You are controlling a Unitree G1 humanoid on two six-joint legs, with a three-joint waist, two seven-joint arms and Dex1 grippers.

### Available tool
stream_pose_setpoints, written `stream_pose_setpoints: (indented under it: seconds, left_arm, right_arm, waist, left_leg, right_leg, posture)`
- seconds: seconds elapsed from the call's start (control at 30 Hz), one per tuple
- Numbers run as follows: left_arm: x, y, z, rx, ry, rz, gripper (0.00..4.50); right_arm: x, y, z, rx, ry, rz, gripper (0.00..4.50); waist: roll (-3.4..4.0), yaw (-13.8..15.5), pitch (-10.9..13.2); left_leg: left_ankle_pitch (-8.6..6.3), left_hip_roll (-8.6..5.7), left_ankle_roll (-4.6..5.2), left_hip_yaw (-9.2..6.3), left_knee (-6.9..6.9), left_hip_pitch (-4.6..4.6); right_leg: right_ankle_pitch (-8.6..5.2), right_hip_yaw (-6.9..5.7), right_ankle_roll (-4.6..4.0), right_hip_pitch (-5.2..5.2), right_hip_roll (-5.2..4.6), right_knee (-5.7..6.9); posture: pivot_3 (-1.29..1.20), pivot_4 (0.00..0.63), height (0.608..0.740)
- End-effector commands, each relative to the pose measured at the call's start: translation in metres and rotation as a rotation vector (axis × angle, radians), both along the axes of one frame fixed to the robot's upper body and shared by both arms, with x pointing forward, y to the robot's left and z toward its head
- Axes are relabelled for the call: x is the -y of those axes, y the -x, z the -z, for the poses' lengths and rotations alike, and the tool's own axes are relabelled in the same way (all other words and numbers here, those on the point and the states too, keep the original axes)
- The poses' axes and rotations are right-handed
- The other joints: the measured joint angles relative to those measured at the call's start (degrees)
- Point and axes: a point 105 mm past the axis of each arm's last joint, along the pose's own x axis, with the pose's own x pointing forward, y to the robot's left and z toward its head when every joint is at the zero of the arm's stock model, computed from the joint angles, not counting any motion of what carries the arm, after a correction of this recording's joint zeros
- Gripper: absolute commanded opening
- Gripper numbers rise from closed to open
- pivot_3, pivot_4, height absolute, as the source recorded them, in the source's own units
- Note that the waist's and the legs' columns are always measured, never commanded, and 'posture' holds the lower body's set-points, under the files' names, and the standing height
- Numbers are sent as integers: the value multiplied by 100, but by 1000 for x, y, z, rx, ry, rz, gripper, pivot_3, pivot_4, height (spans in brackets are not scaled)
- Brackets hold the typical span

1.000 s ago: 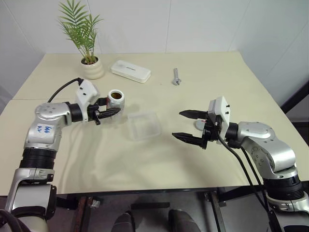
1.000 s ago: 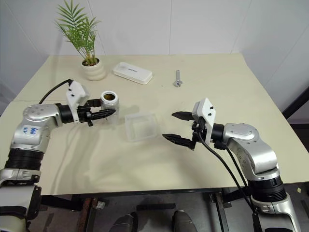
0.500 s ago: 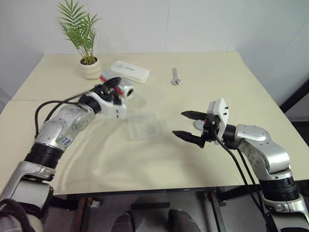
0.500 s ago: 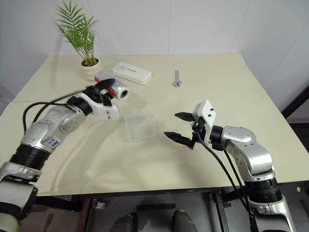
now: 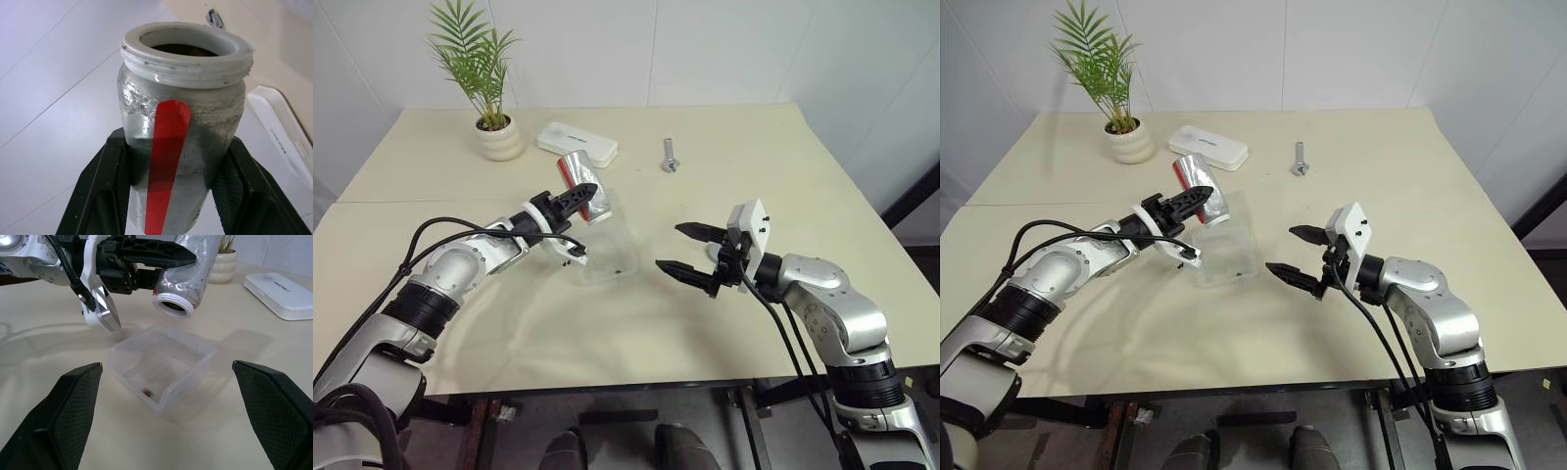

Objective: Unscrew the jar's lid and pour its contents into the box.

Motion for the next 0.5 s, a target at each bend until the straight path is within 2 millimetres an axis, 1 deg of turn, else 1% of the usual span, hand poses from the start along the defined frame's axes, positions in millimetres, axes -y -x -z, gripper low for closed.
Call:
stream_pose_setpoints:
  seconds: [0.03, 0.1, 0.23, 0.27, 0.33, 0.4, 0.43, 0.47, 0.5]
  left_arm:
    - [1, 8, -16, 36, 33, 23, 1859]
    - [-1, 12, -21, 24, 54, 26, 1859]
    - [-18, 16, -36, -62, 184, 11, 1859]
    - [-27, 14, -42, -110, 282, -11, 1859]
    - [-53, 8, -46, -291, 554, -72, 1859]
    - [-81, 0, -42, -488, 863, -137, 1859]
    - [-94, -4, -39, -572, 1025, -159, 1859]
    - [-111, -9, -39, -632, 1234, -170, 1859]
    - [-127, -13, -35, -690, 1410, -185, 1859]
  right_arm:
    - [0, 3, -6, 38, -19, -2, 4482]
    - [0, 3, -6, 37, -21, -1, 4482]
    - [2, 3, -4, 35, -19, -3, 4482]
    - [3, 5, -4, 33, -15, -12, 4482]
    - [5, 7, -2, 29, -2, -33, 4482]
    - [6, 8, -1, 33, 18, -44, 4482]
    - [7, 7, 0, 36, 27, -47, 4482]
    - [8, 6, 0, 41, 34, -52, 4482]
    - [9, 5, 0, 45, 40, -53, 4482]
  waist:
    - [0, 5, 0]
    - [0, 3, 0]
    - [0, -6, 0]
    - [0, -5, 0]
    - [0, -5, 0]
    - [1, -4, 0]
    - [0, -4, 0]
    - [0, -3, 0]
    - [-1, -3, 0]
  left_leg:
    - [0, 0, 0, 0, 2, -1]
    - [0, 0, 0, 1, 5, -2]
    - [0, 0, 0, 2, 7, -2]
    - [0, 1, 0, 2, 8, -1]
    - [0, 0, 0, 2, 11, -1]
    - [0, 1, 0, 5, 18, 0]
    - [0, 1, 0, 6, 25, 0]
    - [0, 2, 2, 5, 35, 0]
    - [-1, 2, 2, 5, 42, 0]
  right_leg:
    - [0, 0, 0, 0, 0, 1]
    - [0, 0, 0, 0, -1, 2]
    - [0, 1, 0, -2, -1, 10]
    - [0, 1, 0, -2, -1, 12]
    - [0, 1, -1, -2, -1, 15]
    - [0, 2, -1, -2, -3, 20]
    - [-1, 2, -2, -2, -3, 27]
    - [-2, 1, -4, -2, -2, 35]
    - [-2, 1, -4, 0, -2, 39]
  posture:
    - [0, 150, 740]
    - [0, 150, 740]
    - [0, 150, 740]
    - [0, 150, 740]
    - [0, 150, 740]
    - [0, 150, 740]
    - [0, 150, 740]
    - [0, 150, 740]
    - [0, 150, 740]
